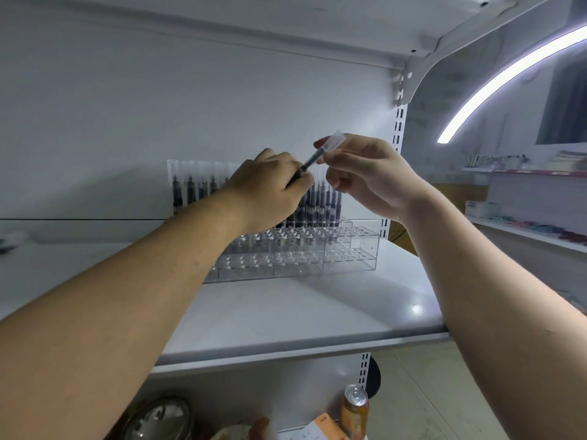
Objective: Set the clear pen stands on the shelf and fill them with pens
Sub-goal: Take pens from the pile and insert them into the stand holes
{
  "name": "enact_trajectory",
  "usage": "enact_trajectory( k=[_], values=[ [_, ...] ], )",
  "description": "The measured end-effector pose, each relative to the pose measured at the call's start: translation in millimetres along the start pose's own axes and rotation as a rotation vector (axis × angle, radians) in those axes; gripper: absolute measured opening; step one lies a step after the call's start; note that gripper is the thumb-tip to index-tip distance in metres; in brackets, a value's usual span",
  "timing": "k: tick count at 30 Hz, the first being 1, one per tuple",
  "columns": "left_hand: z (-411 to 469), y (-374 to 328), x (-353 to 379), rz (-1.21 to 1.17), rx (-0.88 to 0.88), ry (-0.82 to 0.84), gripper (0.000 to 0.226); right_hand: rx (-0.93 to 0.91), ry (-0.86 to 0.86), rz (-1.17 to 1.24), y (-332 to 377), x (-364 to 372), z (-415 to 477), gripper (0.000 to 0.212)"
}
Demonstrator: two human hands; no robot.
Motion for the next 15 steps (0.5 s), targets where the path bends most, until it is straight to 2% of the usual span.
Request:
enact_trajectory(
  k=[3,5,8,9,12,15],
  values=[
    [-0.4,-2.0,2.9,0.008,0.002,0.03,0.042,0.006,-0.056,-0.012,-2.0,-4.1,1.3,0.03],
    [-1.1,-3.7,2.7,0.022,0.033,0.025,0.04,-0.011,-0.113,0.027,0.3,-7.3,0.1,0.021],
    [-1.7,-2.8,1.2,0.051,0.079,0.012,0.033,-0.043,-0.314,0.097,4.0,-22.8,-2.1,0.009],
    [-2.3,-2.5,1.0,0.056,0.088,0.02,0.037,-0.057,-0.405,0.068,4.8,-30.3,-3.6,0.008],
    [-4.0,-2.2,-1.2,0.066,0.109,0.014,0.053,-0.077,-0.626,-0.267,8.2,-48.8,-11.0,0.01],
    [-3.8,-0.7,-2.8,0.079,0.115,-0.012,0.053,-0.06,-0.63,-0.651,7.7,-50.9,-13.3,0.015]
  ],
)
Point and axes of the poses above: each hand's wrist, its own z-axis towards the middle knuckle, its own x-axis out of the palm, y = z × x, the point moved 6 cm from there along z, towards the middle knuckle, and after that the axes turned 5 degrees about y, right-handed, at the moved point
